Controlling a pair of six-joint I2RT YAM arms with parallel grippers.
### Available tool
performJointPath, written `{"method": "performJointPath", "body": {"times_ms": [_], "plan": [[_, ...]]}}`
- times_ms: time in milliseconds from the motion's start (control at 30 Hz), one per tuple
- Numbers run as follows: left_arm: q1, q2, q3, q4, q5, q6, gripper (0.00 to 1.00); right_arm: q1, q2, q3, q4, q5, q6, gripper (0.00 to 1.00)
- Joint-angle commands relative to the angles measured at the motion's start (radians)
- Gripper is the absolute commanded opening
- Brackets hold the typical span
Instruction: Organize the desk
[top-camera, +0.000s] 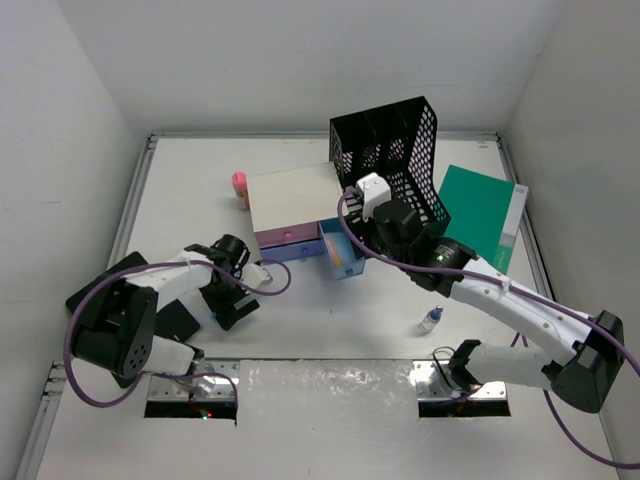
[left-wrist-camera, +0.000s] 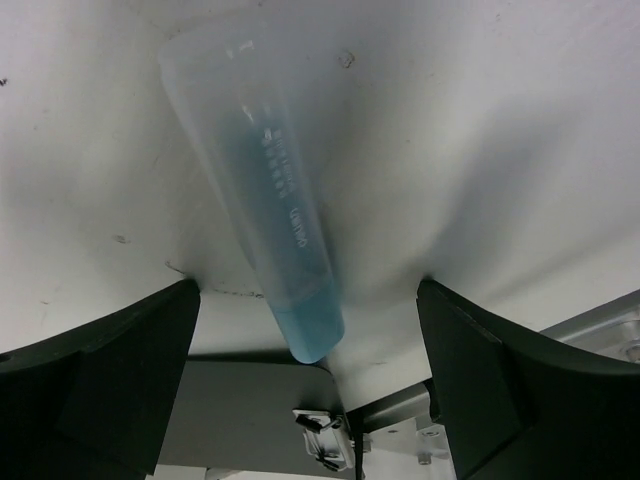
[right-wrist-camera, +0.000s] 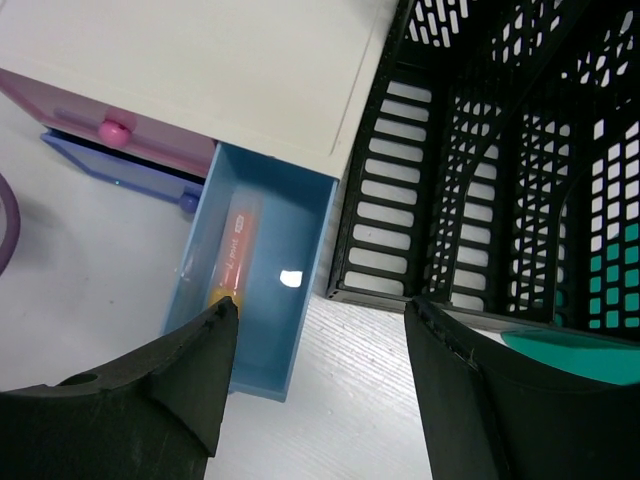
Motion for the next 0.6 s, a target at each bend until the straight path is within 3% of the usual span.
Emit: {"method": "performJointPath", "body": {"times_ms": [0,100,167,200,233,333,400,567], "plan": [[-0.005,-0.002,0.01,0.073,0.063,0.036,0.89,0.005,-0.021,-0.008,0.015,0.046,-0.016,0.66],[-0.005,0.015,0.002,0.101,0.07,0.042,0.89,0.005,-0.015,-0.005,0.015,0.052,-0.019,0.66],[-0.005,0.04,-0.005,0.121,0.07,0.042,0.8,0.003,-0.008,-0.004,0.015,0.054,-0.021,0.66],[-0.005,0.067,-0.011,0.122,0.068,0.046,0.7,0.005,-0.007,-0.005,0.014,0.054,-0.023,0.65],[-0.005,0.076,-0.015,0.124,0.071,0.049,0.53,0.005,-0.007,-0.007,0.014,0.054,-0.023,0.65],[-0.005,0.066,-0.039,0.101,0.074,0.065,0.25,0.005,-0.014,-0.016,0.012,0.037,-0.023,0.64],[-0.002,0.002,-0.039,0.089,0.06,0.064,0.0,0.005,-0.02,-0.02,0.008,0.022,-0.023,0.64],[-0.002,-0.161,0.039,-0.041,0.105,0.075,0.0,0.005,-0.03,-0.024,0.02,-0.058,-0.018,0.64]]}}
